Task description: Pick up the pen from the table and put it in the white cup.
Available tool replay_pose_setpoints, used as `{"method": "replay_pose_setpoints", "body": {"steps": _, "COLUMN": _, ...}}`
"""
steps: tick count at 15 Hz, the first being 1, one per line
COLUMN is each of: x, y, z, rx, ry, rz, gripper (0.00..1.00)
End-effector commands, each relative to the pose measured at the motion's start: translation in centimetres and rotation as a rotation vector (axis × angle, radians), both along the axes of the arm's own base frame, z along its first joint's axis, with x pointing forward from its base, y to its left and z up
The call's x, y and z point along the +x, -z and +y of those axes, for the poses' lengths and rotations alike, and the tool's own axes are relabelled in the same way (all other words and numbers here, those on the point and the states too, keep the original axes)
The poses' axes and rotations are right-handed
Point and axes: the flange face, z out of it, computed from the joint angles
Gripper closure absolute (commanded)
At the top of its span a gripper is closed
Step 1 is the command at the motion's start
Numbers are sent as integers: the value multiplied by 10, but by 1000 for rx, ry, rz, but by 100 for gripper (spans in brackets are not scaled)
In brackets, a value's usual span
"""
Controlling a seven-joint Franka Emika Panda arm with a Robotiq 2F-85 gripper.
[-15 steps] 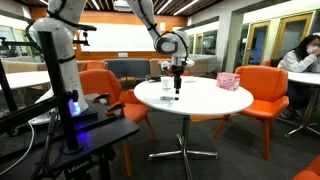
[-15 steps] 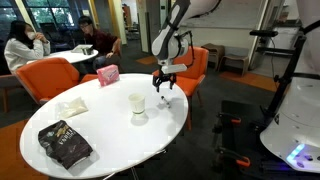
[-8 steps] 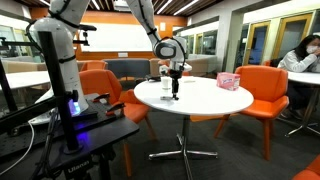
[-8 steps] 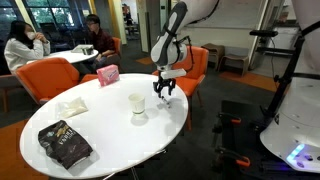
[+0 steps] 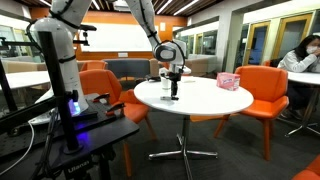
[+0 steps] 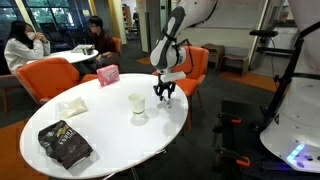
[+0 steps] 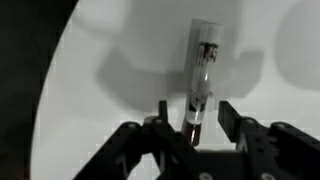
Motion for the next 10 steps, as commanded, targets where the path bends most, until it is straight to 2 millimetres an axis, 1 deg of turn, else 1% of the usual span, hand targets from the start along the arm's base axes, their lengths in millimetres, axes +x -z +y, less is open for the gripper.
{"method": "replay_pose_setpoints", "body": {"steps": 1, "x": 5, "y": 3, "z": 3, "rx": -21, "ry": 4, "rz": 1, "gripper": 73}}
{"method": "replay_pose_setpoints", "body": {"steps": 4, "x": 7, "y": 3, "z": 6, "rx": -45, "ry": -26, "rz": 2, "gripper": 97}}
{"method": "replay_pose_setpoints", "body": {"steps": 5, "x": 8, "y": 3, "z": 7, "rx": -52, "ry": -34, "rz": 2, "gripper": 100}}
{"method": "replay_pose_setpoints", "body": {"steps": 6, "x": 9, "y": 1, "z": 8, "rx": -57, "ry": -41, "rz": -2, "gripper": 95}}
{"method": "replay_pose_setpoints", "body": {"steps": 8, "x": 13, "y": -10, "z": 13, "rx": -63, "ry": -56, "rz": -33, "gripper": 95}}
{"method": "replay_pose_setpoints", "body": {"steps": 9, "x": 16, "y": -19, "z": 18, "rx": -72, "ry": -57, "rz": -65, "gripper": 95}}
{"method": "replay_pose_setpoints", "body": {"steps": 10, "x": 21, "y": -34, "z": 24, "rx": -84, "ry": -57, "rz": -111, "gripper": 95}}
